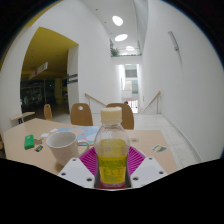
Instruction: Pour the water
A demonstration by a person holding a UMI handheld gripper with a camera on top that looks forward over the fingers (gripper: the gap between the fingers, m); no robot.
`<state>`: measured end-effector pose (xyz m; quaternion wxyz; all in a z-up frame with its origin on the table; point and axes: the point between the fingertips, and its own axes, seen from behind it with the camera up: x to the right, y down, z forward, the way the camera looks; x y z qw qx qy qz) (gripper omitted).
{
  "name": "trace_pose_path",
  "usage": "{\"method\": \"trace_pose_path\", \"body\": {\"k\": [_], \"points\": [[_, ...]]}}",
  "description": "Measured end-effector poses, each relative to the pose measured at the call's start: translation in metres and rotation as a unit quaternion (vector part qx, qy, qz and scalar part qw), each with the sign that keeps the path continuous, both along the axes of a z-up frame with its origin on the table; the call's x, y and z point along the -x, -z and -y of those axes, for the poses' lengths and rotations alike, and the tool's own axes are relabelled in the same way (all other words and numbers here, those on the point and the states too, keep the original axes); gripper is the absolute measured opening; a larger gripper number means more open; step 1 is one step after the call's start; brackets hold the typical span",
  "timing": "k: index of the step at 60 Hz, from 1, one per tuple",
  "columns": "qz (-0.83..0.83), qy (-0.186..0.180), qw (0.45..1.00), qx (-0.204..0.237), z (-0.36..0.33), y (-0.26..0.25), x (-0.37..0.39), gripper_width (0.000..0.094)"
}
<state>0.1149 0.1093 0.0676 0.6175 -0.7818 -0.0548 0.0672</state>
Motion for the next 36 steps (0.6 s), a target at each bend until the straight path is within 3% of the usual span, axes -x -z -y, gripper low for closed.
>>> {"method": "trace_pose_path", "body": {"k": [10, 13, 18, 22, 36], "points": [[0.012, -0.007, 1.000, -0.012, 0.000, 0.005, -0.009, 0.0358], [0.005, -0.006, 1.000, -0.010, 0.000, 0.004, -0.010, 0.0400], [0.004, 0.000, 1.000, 0.004, 0.002, 0.004, -0.003, 0.0546], [0.017, 0.004, 1.000, 0.015, 0.008, 0.007, -0.005, 0.0864], [0.003, 0.016, 1.000, 0.022, 0.068, 0.001, 0.000, 0.0856]]}}
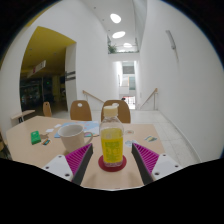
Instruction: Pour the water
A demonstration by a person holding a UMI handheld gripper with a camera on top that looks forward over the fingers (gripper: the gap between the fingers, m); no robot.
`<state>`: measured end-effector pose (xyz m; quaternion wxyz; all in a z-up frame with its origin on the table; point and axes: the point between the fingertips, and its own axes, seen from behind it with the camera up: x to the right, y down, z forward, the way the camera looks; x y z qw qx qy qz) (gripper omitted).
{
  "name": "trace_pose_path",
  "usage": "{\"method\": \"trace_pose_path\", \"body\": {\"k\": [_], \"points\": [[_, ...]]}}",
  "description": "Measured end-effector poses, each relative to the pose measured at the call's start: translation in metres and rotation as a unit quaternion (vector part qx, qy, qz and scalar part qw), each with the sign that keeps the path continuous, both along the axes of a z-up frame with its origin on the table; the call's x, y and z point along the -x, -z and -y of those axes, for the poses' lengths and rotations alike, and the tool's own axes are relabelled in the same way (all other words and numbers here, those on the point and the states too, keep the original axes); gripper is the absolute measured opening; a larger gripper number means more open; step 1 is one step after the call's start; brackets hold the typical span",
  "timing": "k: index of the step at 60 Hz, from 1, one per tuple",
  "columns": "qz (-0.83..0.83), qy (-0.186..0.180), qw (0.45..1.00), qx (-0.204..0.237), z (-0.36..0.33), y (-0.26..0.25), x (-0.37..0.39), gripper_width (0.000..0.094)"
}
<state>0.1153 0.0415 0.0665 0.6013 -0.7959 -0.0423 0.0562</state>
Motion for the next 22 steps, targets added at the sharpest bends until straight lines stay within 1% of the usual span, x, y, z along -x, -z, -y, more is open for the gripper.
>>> {"method": "trace_pose_path", "body": {"k": [1, 3, 4, 10, 11, 12, 16, 22], "points": [[-0.007, -0.001, 1.000, 0.000, 0.007, -0.001, 0.004, 0.0857], [-0.022, -0.011, 1.000, -0.001, 0.026, -0.010, -0.019, 0.0857], [-0.028, -0.013, 1.000, -0.002, 0.039, -0.015, -0.003, 0.0855], [-0.063, -0.036, 0.997, 0.013, 0.078, -0.009, 0.030, 0.0855], [-0.070, -0.043, 0.997, 0.016, 0.087, -0.006, 0.012, 0.0855], [-0.075, -0.047, 0.996, 0.017, 0.100, -0.012, 0.030, 0.0854], [-0.090, -0.066, 0.994, 0.018, 0.120, -0.012, 0.044, 0.0854], [-0.107, -0.083, 0.991, 0.015, 0.137, -0.012, 0.052, 0.0857]]}}
